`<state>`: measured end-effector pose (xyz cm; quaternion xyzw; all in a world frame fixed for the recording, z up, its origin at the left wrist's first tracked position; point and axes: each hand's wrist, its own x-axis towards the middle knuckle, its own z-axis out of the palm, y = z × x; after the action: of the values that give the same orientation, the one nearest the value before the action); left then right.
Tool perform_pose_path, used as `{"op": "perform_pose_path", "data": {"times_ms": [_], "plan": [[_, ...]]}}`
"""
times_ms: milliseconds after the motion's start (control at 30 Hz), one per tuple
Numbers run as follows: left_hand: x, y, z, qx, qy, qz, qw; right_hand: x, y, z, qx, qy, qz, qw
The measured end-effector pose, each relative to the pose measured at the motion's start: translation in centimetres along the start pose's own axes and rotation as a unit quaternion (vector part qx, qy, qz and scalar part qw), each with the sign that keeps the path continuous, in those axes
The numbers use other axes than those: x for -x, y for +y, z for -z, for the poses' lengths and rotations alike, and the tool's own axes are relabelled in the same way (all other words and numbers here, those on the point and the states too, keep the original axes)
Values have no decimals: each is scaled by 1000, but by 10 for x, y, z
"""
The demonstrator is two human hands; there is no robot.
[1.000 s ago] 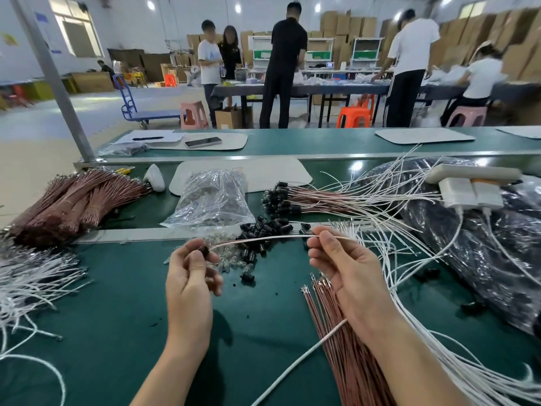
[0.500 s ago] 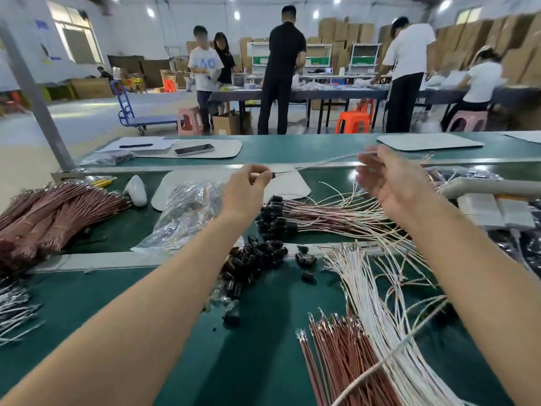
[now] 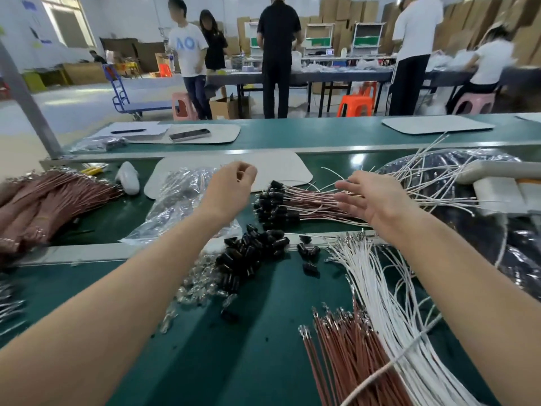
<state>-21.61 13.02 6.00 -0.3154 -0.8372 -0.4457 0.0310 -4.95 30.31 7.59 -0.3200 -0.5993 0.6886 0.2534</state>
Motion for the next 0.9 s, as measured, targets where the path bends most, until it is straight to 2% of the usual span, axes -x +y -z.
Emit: {"op": "perform_pose_path", "data": {"times_ms": [167,267,400,533,733,833,900], "plan": [[112,-17,57,-33,31,-41,998,51,7,-25,57,-18,41,997],[183,-35,70,-104,60,10,993,90,33,-44,173,-41,83,981],[233,-45,64,-170,18,73,983,136,74,-57,385,-67,177,903],[237,-44,57,-221,-17,57,974,167,100,-60,524,-56,199,826],[227,-47,44,-264,-53,-4,963,181,112,-82,567,-117,279,766],[226,-52,45,-233,-35,-18,972,177,117,-90,578,-139,298,747],[225,-53,47,-238,-10,9,971,176,121,-91,576,-138,312,743]]}}
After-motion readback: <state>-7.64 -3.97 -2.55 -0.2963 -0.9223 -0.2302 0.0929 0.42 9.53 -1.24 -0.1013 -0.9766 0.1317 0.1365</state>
